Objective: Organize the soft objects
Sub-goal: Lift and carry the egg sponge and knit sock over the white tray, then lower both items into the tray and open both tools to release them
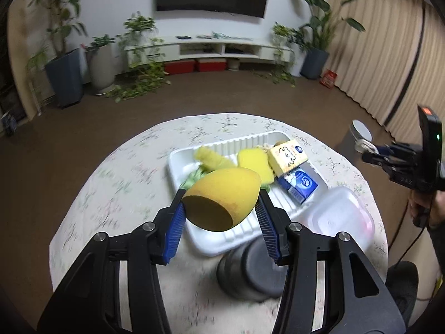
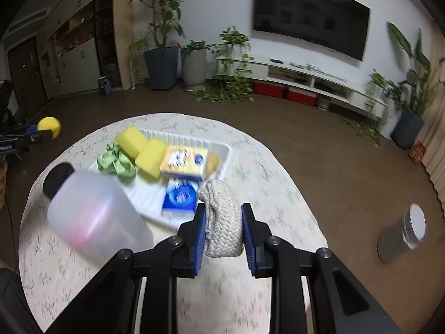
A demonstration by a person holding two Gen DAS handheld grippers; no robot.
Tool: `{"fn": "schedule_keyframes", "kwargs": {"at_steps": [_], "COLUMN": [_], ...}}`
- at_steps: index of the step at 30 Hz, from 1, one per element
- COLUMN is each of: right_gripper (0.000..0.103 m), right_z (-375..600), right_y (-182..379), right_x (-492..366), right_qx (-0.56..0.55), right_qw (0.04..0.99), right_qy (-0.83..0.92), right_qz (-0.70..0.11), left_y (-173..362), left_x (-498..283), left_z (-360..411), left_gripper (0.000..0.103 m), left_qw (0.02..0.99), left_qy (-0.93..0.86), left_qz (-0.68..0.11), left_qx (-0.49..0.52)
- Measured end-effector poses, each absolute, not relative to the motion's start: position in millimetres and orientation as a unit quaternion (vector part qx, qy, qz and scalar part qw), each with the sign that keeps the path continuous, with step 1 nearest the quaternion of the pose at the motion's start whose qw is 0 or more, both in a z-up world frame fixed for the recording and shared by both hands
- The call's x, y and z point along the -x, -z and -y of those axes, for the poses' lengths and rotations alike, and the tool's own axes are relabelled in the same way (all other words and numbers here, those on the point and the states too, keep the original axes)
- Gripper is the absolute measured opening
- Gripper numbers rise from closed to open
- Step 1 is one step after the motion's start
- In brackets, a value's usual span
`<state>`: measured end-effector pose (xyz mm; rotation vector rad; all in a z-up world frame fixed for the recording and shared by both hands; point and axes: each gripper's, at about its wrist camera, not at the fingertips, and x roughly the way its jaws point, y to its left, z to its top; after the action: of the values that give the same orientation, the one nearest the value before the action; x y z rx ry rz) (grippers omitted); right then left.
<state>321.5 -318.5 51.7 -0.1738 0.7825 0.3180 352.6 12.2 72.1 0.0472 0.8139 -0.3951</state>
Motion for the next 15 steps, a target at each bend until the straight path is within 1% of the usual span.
{"fn": "schedule_keyframes", "kwargs": {"at_steps": [7, 15], "right_gripper": [0.027, 0.027], "right_z": [262, 210], "right_y": [-43, -21], "right_x": [-381, -410], "right_qx": [0.109, 0.15], "right_qw": [0.886, 0.86], "right_qy": [-0.215, -0.262], "right_qz": [-0.396, -0.411], "left_y": [-55, -28], "left_x": [-405, -431], "left_z": [18, 46], "left_gripper": [0.047, 0.047], "left_qw": [0.878, 0.854], "left_qy": [0.226, 0.254], "left_qz": [-0.419, -0.444], "left_qx": [-0.045, -0.093]}}
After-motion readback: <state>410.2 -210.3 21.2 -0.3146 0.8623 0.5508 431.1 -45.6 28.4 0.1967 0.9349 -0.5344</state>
